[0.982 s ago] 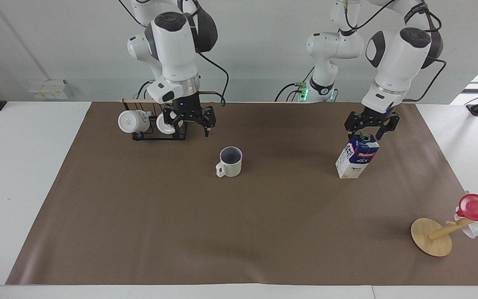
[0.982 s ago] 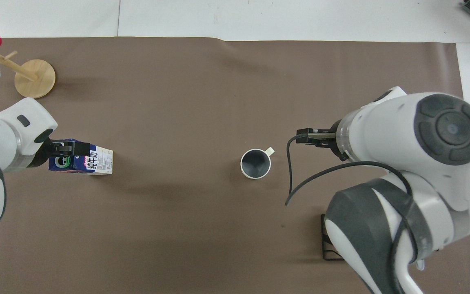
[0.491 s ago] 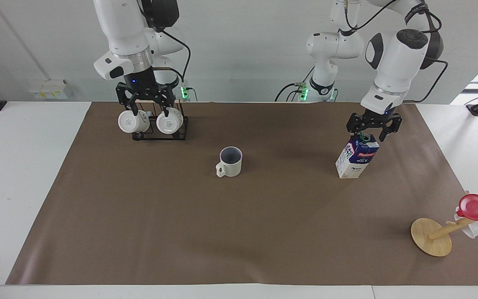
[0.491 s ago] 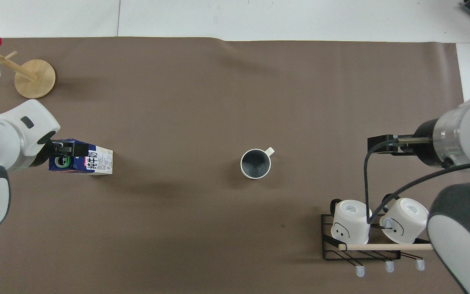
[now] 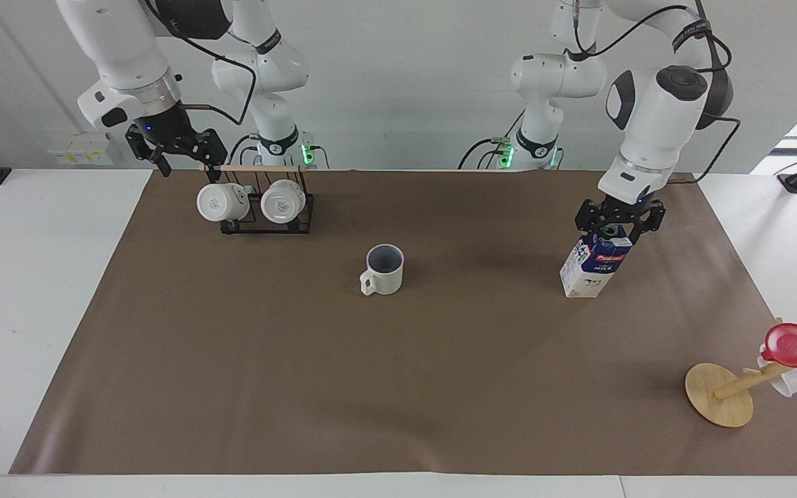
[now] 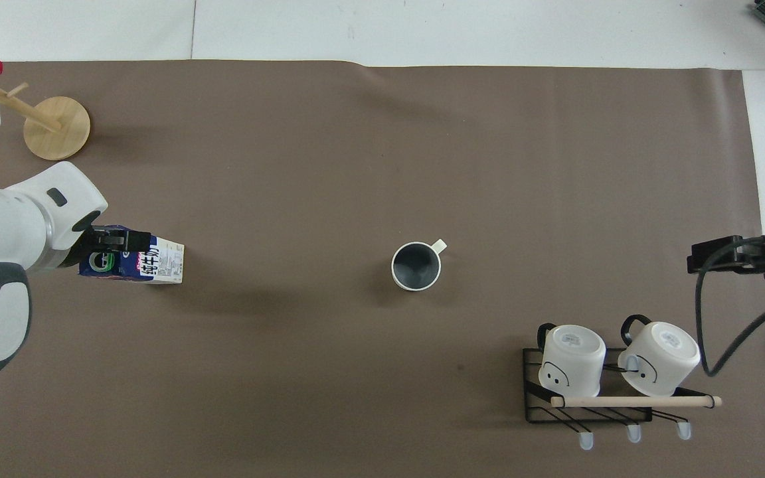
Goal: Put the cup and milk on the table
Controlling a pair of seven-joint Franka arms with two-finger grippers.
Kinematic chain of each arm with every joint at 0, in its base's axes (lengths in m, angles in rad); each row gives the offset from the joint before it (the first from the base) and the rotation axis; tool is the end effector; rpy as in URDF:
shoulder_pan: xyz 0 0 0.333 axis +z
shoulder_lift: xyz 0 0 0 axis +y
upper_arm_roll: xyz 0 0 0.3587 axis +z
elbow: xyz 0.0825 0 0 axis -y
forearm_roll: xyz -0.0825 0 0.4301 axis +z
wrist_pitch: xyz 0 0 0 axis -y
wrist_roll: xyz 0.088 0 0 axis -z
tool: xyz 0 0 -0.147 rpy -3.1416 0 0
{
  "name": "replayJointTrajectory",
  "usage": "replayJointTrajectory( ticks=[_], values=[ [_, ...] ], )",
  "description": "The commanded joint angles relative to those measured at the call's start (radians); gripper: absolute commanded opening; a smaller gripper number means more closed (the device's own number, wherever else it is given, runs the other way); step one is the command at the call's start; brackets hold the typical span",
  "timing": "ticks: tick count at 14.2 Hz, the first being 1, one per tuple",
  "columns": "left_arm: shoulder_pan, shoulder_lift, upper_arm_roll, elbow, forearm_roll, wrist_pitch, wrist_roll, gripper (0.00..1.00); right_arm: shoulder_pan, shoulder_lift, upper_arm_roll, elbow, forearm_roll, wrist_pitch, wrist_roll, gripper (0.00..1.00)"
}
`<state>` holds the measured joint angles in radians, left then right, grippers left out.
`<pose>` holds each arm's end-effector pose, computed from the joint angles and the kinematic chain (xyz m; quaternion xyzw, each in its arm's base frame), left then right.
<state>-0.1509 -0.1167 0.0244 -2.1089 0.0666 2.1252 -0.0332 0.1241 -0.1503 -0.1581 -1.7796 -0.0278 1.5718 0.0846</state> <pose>0.5693 -0.0668 0.4643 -0.9955 0.0621 -0.0684 0.0226 0.5413 -0.0280 0.6043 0.9979 -0.0576 -0.0296 0.0029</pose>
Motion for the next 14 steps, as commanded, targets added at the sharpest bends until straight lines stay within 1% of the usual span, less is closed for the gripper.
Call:
replayJointTrajectory(
  ticks=[1,2,4,6,7,10,13,14],
  values=[
    [0.004,-0.008,0.003,-0.016,0.018,0.022,0.013,1.00,-0.023,-0.005,0.002,0.035,0.064,-0.032,-0.019,1.00],
    [0.004,-0.005,0.003,-0.016,0.018,0.022,0.015,1.00,-0.026,0.011,0.000,0.080,0.069,-0.059,-0.019,1.00],
    [0.023,0.006,0.003,-0.016,0.018,0.029,0.050,1.00,-0.024,0.079,0.002,0.197,0.065,-0.108,-0.017,1.00],
    [0.030,0.006,0.003,-0.016,0.018,0.030,0.075,1.00,-0.017,0.127,0.003,0.262,0.048,-0.133,-0.017,1.00],
    [0.030,0.008,0.003,-0.016,0.018,0.030,0.073,1.00,-0.018,0.132,0.003,0.276,0.046,-0.130,-0.017,1.00],
    [0.030,0.008,0.003,-0.016,0.015,0.027,0.067,1.00,-0.032,0.130,0.014,0.270,0.049,-0.105,-0.019,1.00],
    [0.027,0.008,0.003,-0.016,0.010,0.025,0.064,1.00,-0.093,0.126,0.074,0.272,0.051,-0.104,-0.019,1.00],
    [0.027,0.008,0.003,-0.016,0.010,0.024,0.064,0.97,-0.109,0.126,0.086,0.272,0.051,-0.102,-0.017,1.00]
  ],
)
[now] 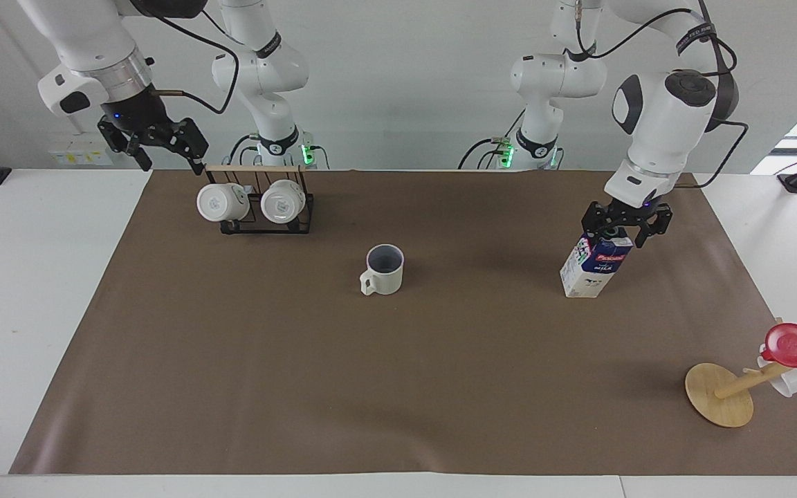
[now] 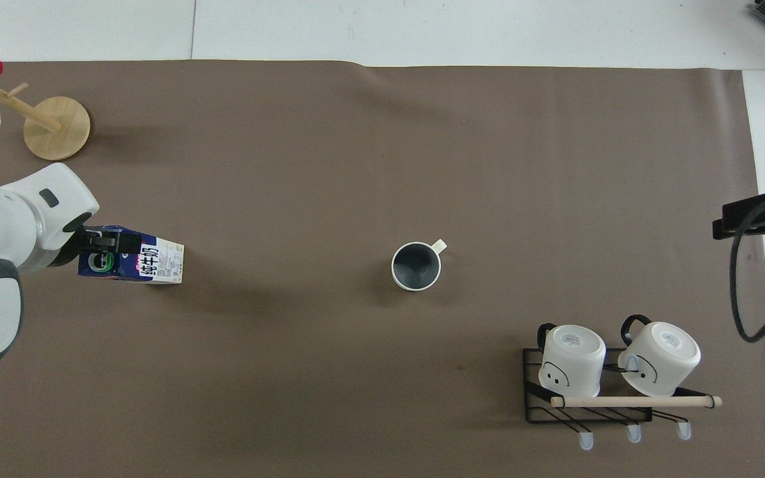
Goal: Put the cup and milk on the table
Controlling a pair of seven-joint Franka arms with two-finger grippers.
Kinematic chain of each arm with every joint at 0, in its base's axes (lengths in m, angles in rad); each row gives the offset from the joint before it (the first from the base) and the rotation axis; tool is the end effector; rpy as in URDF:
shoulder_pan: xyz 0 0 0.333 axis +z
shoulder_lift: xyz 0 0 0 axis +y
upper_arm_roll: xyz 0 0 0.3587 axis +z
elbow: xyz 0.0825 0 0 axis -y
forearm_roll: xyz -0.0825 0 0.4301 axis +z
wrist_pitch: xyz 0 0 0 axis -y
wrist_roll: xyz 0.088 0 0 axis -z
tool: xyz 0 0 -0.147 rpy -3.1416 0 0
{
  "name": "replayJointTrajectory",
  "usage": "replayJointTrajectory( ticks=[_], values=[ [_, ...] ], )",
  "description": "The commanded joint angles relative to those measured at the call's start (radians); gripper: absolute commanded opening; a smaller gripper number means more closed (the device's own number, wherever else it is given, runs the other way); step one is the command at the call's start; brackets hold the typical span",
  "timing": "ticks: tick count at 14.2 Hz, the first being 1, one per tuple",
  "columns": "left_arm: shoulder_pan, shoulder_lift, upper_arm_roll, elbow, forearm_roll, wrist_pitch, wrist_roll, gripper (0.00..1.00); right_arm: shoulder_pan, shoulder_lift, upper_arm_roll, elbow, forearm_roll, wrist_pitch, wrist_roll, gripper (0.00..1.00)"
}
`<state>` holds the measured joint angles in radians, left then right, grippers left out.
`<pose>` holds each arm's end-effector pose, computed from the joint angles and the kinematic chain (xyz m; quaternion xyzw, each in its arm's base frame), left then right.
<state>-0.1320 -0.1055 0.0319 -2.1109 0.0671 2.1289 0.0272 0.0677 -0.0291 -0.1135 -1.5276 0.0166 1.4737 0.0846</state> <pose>0.5723 -0.0519 0.4572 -0.9945 0.0794 -0.0627 0.0255 0.5789 -0.0250 0.6581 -0.9978 0.0644 0.0127 0.0097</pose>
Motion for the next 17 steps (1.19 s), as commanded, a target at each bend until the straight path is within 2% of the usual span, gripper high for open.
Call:
replayJointTrajectory(
  ticks=[1,10,17],
  values=[
    [0.006,-0.003,-0.006,-0.014,0.010,0.020,0.004,0.93,-0.068,0.003,0.060,0.018,0.009,-0.004,-0.017,1.00],
    [0.005,0.000,-0.004,-0.009,0.005,0.014,-0.009,0.71,-0.054,-0.037,0.069,-0.003,-0.003,-0.001,-0.014,1.00],
    [0.009,0.004,-0.004,0.003,0.003,0.013,-0.007,0.62,-0.055,-0.052,0.069,-0.025,-0.058,0.000,-0.008,1.00]
  ],
)
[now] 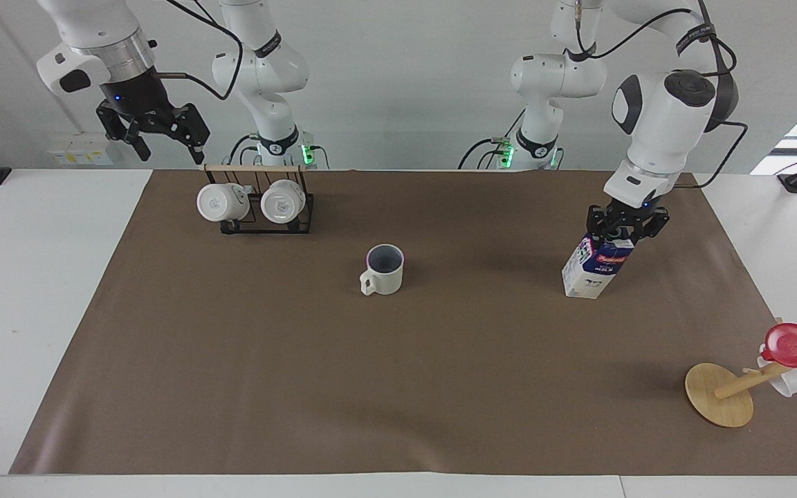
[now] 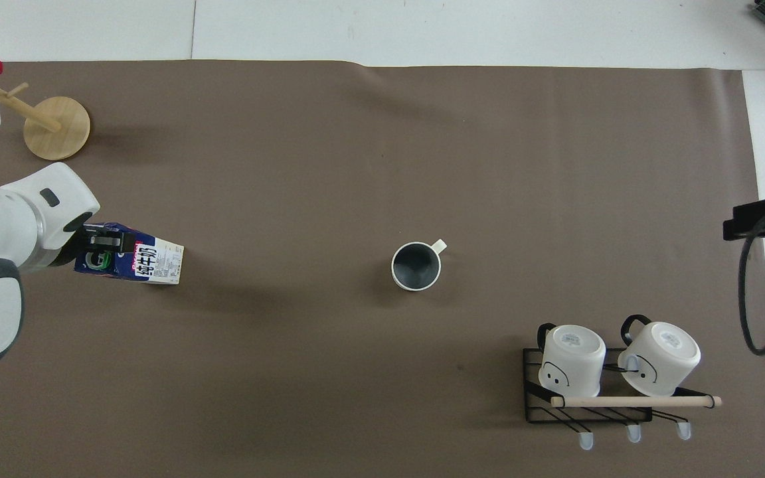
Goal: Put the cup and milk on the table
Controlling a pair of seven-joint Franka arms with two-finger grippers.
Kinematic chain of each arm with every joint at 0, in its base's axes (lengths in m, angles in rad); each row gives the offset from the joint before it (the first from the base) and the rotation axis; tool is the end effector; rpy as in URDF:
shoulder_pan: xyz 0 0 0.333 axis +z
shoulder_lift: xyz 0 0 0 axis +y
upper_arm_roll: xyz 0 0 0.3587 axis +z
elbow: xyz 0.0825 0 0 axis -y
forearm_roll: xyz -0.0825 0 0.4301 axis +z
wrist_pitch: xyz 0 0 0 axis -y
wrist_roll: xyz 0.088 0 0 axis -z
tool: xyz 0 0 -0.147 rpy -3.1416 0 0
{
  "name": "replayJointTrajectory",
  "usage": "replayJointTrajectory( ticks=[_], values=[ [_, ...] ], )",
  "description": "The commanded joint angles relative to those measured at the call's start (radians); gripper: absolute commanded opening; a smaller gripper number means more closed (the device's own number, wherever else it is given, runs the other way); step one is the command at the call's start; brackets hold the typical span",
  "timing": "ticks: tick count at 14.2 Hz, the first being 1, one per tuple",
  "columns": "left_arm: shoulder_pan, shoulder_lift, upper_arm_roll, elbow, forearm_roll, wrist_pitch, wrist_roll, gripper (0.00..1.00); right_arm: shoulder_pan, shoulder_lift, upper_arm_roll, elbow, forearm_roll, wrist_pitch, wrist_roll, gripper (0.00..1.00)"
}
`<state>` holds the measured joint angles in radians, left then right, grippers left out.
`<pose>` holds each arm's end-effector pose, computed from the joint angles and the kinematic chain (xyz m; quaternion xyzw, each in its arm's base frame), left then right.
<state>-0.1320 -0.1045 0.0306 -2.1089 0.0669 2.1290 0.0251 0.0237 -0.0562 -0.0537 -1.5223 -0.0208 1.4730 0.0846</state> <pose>0.5729 -0.0527 0.4577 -0.9945 0.0789 -0.0632 0.0254 0.5700 -0.0213 0.6764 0.9983 -0.0583 0.0036 0.0087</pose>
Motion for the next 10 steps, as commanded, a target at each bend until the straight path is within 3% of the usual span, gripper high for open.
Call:
replayJointTrajectory(
  ticks=[1,8,10],
  values=[
    [0.009,0.005,-0.003,0.004,0.004,0.011,-0.005,0.62,-0.010,-0.025,0.011,-0.030,0.001,-0.005,0.001,1.00],
    [-0.009,0.015,-0.006,0.069,-0.065,-0.044,-0.097,0.62,-0.011,-0.033,0.009,-0.036,0.006,-0.002,0.024,1.00],
    [-0.069,0.011,-0.006,0.075,-0.065,-0.050,-0.184,0.62,-0.011,-0.034,0.009,-0.035,0.006,-0.003,0.024,1.00]
  ],
)
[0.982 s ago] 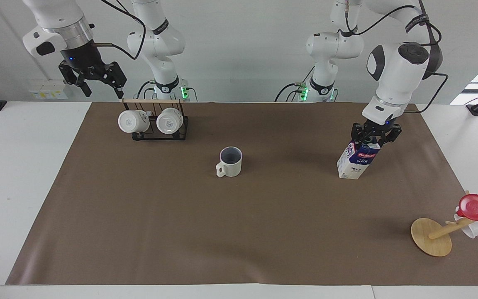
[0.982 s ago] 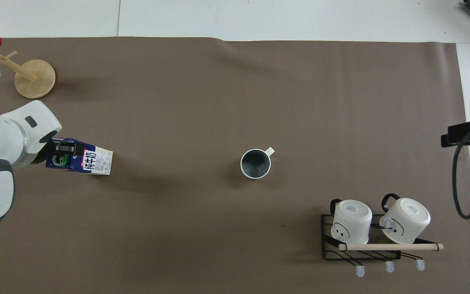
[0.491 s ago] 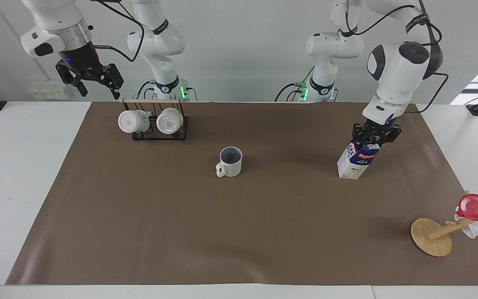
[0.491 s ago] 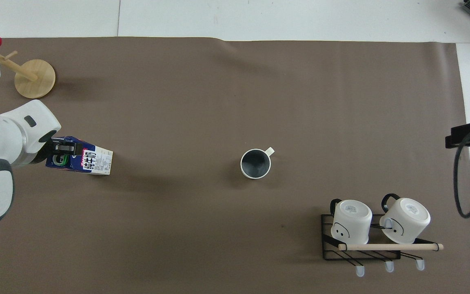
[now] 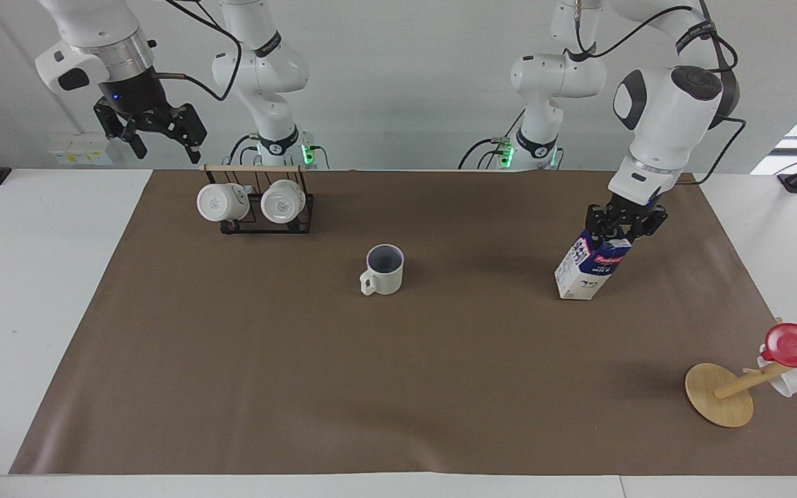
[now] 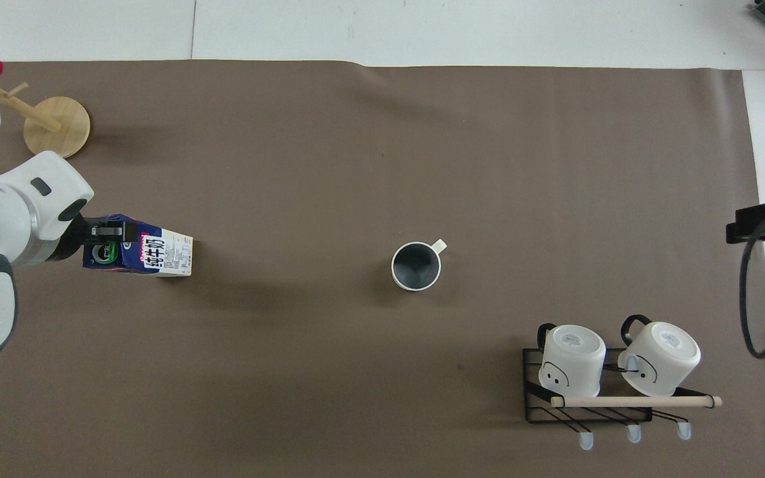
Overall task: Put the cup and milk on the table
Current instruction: 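Carry the milk carton with the left gripper beside the white mug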
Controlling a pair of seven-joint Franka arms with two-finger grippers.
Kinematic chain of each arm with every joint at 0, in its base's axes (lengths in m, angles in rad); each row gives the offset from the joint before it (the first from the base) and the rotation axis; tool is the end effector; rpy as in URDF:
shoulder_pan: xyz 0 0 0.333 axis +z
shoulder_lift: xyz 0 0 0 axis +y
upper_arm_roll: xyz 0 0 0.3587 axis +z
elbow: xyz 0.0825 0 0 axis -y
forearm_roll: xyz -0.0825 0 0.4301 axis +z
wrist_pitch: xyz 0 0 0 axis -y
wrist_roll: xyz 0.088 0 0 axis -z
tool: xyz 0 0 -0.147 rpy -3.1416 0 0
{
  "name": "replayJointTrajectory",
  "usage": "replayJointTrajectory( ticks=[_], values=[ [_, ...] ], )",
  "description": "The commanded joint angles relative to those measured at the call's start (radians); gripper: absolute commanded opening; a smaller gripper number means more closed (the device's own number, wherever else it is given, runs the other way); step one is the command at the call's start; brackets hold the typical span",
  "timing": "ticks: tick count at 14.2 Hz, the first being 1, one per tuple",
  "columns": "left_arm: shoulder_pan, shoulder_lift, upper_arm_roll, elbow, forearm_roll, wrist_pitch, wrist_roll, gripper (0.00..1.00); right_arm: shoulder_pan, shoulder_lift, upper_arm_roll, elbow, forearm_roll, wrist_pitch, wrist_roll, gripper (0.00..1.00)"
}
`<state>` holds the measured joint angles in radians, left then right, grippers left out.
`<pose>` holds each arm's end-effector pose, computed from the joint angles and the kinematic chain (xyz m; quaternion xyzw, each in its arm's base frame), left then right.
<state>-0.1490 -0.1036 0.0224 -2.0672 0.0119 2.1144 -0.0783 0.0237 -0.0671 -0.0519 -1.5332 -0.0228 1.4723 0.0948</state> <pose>0.5785 -0.0724 0.4778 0.9968 -0.0267 0.0753 0.0036 0.5660 -0.0206 0.6769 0.9980 -0.0626 0.0034 0.0095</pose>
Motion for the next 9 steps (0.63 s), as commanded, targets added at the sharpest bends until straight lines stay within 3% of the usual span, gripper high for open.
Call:
replayJointTrajectory(
  ticks=[1,5,9],
  values=[
    [-0.088,0.008,0.002,0.048,-0.010,-0.051,-0.156,0.61,-0.011,-0.022,0.007,-0.024,0.007,-0.003,0.014,1.00],
    [-0.254,0.039,0.004,0.146,-0.004,-0.122,-0.417,0.61,-0.011,-0.022,0.007,-0.024,0.007,-0.003,0.014,1.00],
    [-0.349,0.094,0.002,0.243,-0.001,-0.171,-0.553,0.61,-0.011,-0.022,0.007,-0.024,0.007,-0.003,0.014,1.00]
  ],
)
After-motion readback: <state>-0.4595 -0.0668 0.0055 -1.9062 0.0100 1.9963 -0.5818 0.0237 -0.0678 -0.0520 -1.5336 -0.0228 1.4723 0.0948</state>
